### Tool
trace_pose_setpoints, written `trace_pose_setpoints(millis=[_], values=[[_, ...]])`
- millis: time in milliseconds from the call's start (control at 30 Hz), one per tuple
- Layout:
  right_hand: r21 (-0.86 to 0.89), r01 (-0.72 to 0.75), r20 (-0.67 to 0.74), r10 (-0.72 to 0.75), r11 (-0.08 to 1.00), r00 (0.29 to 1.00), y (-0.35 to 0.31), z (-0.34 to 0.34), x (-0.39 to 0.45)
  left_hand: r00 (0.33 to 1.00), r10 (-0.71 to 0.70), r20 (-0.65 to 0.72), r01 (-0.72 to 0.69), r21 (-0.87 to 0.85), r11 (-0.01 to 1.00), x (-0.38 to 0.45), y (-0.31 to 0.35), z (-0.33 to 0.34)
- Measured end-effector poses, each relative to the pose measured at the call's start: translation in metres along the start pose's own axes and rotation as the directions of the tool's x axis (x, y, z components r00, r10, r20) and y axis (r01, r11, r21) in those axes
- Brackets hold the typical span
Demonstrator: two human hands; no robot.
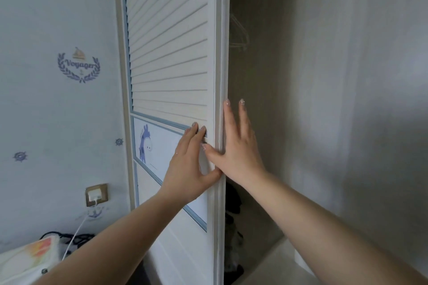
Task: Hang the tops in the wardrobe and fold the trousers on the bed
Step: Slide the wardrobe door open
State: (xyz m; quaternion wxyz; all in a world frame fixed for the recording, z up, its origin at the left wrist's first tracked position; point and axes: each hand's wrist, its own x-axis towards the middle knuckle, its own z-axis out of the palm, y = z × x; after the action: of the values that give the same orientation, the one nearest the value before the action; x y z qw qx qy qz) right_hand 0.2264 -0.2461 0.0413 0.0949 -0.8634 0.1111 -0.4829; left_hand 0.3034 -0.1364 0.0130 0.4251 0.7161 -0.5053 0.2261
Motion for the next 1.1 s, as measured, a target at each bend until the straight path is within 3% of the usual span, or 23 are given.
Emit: trace_pose_setpoints(millis=[200, 800, 1000, 1100], values=[[0.138, 0.017, 0.01, -0.019, 0.99, 1.0, 0.001, 0.024, 0.012, 1.0, -0.009, -0.01, 0.009, -0.023, 1.0, 0.009, -0.024, 0.005], [0.18, 0.058, -0.051, -0.05, 0.982, 0.997, 0.004, 0.049, 0.025, 0.998, -0.059, -0.01, 0.057, -0.09, 0.994, 0.021, -0.045, 0.006], [0.23, 0.038, 0.039, -0.049, 0.972, 0.998, 0.005, 0.041, 0.024, 0.997, -0.072, -0.003, 0.071, -0.095, 0.993, 0.02, -0.04, 0.002], [0.248, 0.066, 0.025, -0.075, 0.966, 0.997, 0.011, 0.023, 0.02, 0.991, -0.124, -0.056, 0.111, -0.193, 0.975, 0.01, -0.036, -0.003]])
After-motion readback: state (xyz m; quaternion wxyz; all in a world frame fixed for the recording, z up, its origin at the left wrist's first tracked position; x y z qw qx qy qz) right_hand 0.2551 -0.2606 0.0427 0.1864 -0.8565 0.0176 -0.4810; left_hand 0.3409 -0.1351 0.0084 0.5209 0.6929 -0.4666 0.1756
